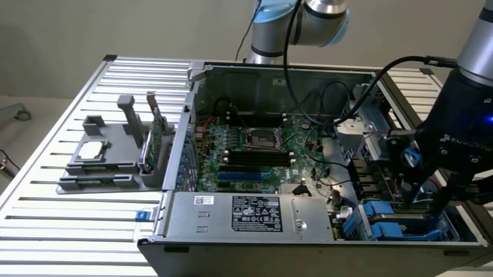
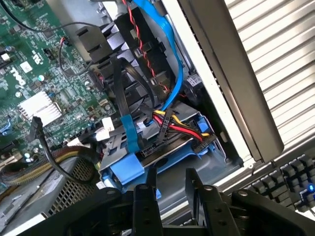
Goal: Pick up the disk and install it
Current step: 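Insert the first disk wire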
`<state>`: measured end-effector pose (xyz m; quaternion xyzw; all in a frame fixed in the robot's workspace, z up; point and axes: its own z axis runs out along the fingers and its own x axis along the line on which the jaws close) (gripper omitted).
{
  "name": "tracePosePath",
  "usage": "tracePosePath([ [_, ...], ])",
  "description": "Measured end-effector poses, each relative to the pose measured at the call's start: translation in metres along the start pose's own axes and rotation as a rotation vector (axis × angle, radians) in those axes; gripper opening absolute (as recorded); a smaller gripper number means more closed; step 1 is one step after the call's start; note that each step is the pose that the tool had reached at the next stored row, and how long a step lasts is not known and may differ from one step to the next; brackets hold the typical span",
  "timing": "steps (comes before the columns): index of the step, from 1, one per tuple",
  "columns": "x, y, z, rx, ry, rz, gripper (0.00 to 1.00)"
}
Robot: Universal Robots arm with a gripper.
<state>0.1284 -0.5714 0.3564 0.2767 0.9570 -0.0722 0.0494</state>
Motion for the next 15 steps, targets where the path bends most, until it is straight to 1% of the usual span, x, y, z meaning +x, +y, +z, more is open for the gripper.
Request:
tracePosePath([
  [4,-0.0001,0.0001,0.0002,-0.0386,0.0253,0.031,0.37],
  [6,-0.0002,0.0002,0.0003,-0.0550,0.0361,0.045,0.37],
  [7,-0.0003,0.0003,0.0003,-0.0623,0.0412,0.052,0.37],
  [12,-0.0010,0.0007,0.0003,-0.0953,0.0633,0.085,0.37],
  [13,-0.0014,0.0010,0.0004,-0.1017,0.0677,0.089,0.37],
  [15,-0.0023,0.0015,0.0004,-0.1122,0.0753,0.098,0.37],
])
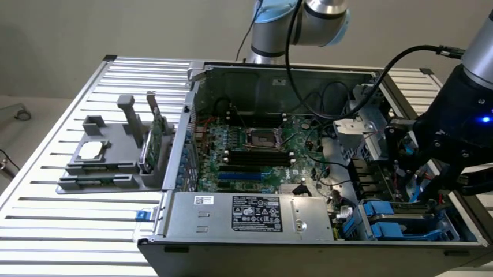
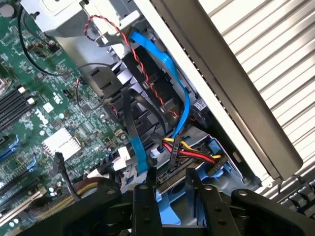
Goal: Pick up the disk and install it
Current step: 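Insert the first disk wire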
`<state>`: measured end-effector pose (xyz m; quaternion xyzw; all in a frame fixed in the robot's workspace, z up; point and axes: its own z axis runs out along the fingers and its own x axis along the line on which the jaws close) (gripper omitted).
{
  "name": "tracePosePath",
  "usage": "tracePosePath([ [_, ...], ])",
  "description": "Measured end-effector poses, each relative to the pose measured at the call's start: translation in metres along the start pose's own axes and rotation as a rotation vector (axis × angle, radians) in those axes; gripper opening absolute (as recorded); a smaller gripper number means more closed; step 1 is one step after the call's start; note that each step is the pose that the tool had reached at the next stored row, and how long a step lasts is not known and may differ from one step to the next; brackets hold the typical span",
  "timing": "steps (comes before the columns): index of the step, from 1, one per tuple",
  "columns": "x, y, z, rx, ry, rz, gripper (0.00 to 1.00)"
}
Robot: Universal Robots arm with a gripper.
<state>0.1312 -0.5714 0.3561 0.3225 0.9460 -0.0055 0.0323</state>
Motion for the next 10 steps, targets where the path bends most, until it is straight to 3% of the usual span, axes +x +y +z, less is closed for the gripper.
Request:
tracePosePath([
  [6,-0.0029,0.0022,0.0002,-0.0320,0.0234,0.026,0.37],
  [10,-0.0038,0.0029,0.0002,-0.0475,0.0320,0.047,0.37],
])
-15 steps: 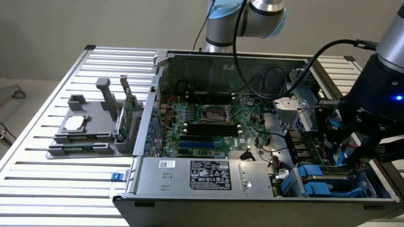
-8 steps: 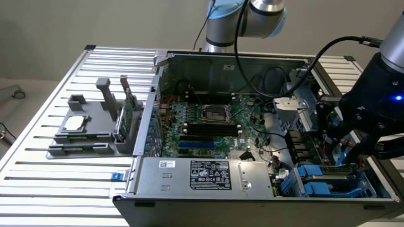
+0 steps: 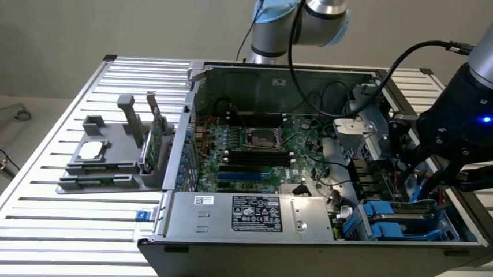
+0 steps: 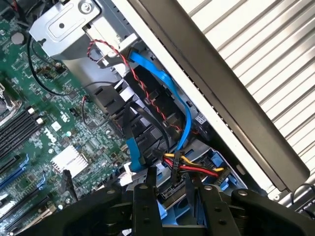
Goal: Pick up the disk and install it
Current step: 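Insert the first disk wire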
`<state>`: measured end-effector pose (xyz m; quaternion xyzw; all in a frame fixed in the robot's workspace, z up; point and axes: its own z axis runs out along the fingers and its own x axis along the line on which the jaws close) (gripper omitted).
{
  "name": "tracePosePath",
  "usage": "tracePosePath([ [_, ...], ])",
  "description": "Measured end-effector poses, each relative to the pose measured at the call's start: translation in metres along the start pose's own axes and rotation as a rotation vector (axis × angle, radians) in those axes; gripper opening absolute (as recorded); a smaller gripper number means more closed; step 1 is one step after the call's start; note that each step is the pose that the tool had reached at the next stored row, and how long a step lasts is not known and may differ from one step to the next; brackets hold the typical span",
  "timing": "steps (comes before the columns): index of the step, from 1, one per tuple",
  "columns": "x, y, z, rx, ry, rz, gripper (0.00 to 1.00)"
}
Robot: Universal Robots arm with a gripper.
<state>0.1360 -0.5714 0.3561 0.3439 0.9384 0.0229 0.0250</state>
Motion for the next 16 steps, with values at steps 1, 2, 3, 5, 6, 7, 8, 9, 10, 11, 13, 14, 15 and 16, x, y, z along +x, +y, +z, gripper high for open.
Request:
tracePosePath([
  [1,-0.0001,0.0002,0.0000,-0.0009,-0.0008,0.006,0.37],
  [2,-0.0002,0.0002,0.0000,-0.0012,-0.0016,0.011,0.37],
  [3,-0.0003,0.0003,0.0000,-0.0012,-0.0022,0.016,0.37],
  [5,-0.0004,0.0003,0.0002,-0.0002,-0.0040,0.025,0.37],
  [6,-0.0005,0.0003,0.0002,0.0026,-0.0071,0.028,0.37],
  [7,-0.0006,0.0002,0.0002,0.0089,-0.0130,0.029,0.37],
  [8,-0.0007,0.0001,0.0001,0.0176,-0.0206,0.028,0.37],
  [9,-0.0008,-0.0001,0.0001,0.0270,-0.0289,0.027,0.37],
  [10,-0.0010,-0.0003,0.0001,0.0364,-0.0371,0.027,0.37],
  [11,-0.0012,-0.0006,0.0001,0.0457,-0.0452,0.026,0.37],
  [13,-0.0022,-0.0018,0.0001,0.0573,-0.0553,0.025,0.37],
  [14,-0.0028,-0.0024,-0.0001,0.0599,-0.0576,0.025,0.37],
  [15,-0.0035,-0.0033,0.0000,0.0602,-0.0578,0.026,0.37],
  [16,-0.0042,-0.0041,0.0000,0.0605,-0.0580,0.028,0.37],
])
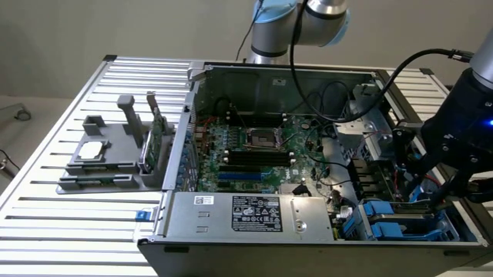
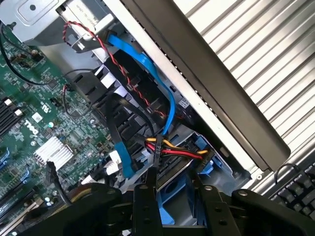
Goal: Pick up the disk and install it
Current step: 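Insert the first disk wire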
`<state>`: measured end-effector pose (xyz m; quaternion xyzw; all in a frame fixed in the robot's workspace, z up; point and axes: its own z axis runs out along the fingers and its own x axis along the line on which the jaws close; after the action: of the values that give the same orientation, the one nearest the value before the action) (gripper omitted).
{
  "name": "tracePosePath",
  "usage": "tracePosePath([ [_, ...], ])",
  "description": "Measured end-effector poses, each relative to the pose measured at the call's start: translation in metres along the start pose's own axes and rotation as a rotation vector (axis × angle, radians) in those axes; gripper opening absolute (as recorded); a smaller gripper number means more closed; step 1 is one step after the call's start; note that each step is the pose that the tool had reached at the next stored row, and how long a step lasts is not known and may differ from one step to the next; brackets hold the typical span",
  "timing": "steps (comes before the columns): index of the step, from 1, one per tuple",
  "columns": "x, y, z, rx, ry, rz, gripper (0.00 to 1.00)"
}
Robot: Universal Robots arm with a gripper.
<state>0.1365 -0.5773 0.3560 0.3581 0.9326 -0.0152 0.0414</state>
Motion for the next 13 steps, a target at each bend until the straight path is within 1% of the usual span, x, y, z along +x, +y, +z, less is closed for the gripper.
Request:
tracePosePath([
  [6,-0.0032,-0.0026,0.0002,0.0017,0.0000,0.019,0.37],
  [13,-0.0077,-0.0011,0.0008,0.0025,0.0007,0.037,0.37],
])
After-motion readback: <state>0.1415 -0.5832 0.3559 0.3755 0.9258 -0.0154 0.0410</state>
